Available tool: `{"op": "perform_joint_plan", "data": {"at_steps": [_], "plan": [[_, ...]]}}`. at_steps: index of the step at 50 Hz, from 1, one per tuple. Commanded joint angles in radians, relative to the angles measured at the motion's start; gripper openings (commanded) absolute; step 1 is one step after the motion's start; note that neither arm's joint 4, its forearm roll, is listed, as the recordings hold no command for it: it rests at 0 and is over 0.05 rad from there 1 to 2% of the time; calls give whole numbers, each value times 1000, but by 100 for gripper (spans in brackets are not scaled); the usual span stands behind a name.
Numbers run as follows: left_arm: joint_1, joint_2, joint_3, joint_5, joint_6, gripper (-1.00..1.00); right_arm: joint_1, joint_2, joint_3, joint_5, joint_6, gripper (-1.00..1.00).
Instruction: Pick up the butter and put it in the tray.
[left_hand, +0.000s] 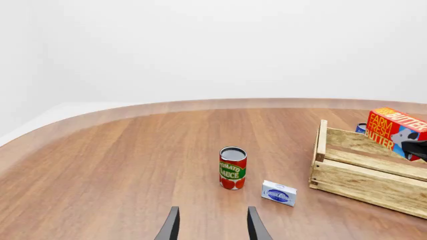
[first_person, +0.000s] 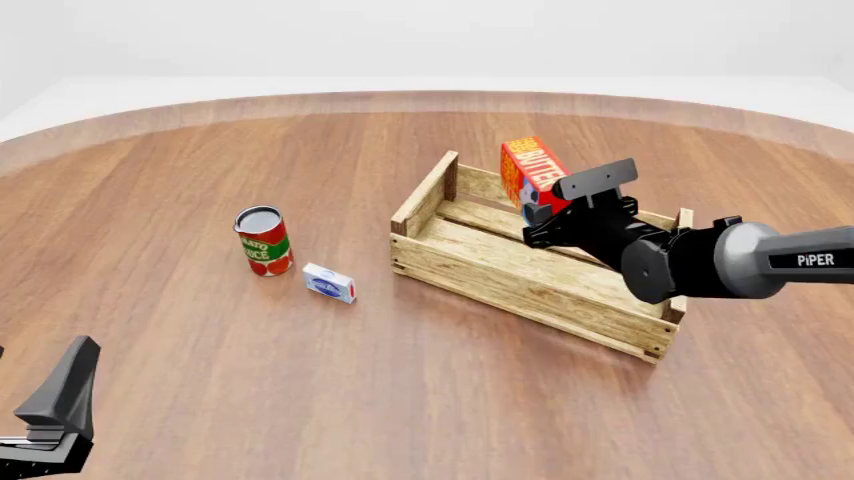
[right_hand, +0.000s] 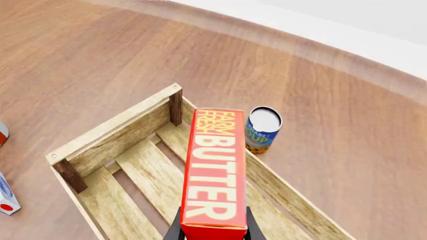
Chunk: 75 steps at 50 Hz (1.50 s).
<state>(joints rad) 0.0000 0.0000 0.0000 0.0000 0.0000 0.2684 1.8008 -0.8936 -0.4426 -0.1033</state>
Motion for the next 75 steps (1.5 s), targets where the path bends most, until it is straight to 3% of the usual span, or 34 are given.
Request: {"op": "perform_joint_plan", "data": {"at_steps": [1, 75], "plan": [[0, 0, 0, 0, 0, 100, 0, 16, -23, 0, 28, -100], [0, 0, 0, 0, 0, 100, -12, 163, -70, 6, 53, -100]]}}
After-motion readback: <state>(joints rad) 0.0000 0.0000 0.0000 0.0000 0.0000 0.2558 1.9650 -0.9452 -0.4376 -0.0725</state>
